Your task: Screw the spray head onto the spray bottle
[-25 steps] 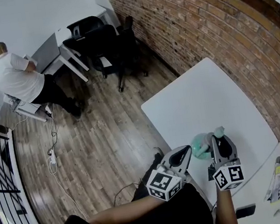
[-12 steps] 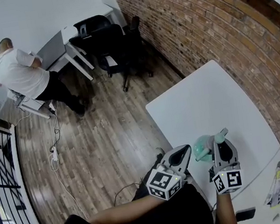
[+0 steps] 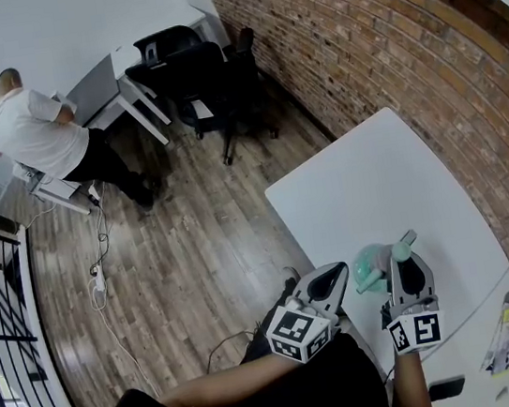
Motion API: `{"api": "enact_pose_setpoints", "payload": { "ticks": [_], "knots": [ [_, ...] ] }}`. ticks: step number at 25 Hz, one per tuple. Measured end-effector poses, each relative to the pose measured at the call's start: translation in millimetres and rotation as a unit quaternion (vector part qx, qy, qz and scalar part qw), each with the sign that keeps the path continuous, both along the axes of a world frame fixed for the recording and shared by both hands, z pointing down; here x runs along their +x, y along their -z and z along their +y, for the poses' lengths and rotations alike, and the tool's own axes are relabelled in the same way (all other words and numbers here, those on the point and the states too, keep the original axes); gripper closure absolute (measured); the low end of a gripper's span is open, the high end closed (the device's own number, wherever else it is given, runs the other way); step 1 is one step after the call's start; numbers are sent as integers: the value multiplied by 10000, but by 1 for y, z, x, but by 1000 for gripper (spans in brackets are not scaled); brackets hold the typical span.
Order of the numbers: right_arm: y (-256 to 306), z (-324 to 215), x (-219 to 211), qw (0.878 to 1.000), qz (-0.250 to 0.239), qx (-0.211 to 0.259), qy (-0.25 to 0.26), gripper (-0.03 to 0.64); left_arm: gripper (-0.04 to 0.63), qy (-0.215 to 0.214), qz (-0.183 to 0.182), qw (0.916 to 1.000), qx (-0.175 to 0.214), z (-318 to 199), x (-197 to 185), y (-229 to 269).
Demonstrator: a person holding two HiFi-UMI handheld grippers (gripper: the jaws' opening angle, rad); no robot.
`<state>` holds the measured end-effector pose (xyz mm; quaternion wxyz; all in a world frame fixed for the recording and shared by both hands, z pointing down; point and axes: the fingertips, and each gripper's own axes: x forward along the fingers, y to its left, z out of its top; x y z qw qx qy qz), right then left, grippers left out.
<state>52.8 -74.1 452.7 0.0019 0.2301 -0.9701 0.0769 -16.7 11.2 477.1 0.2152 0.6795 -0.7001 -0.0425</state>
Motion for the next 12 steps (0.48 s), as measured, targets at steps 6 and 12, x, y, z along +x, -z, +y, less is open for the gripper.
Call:
{"api": "enact_pose_setpoints", "payload": {
  "ticks": [6,12],
  "knots": [
    [1,8,-4,9986,264,428,143,551,597,26,27,10000,-11,1,-2,-1],
    [-8,14,-2,9977,383,529,151,551,597,45,69,10000,-33,3,-3,-3]
  ]
}}
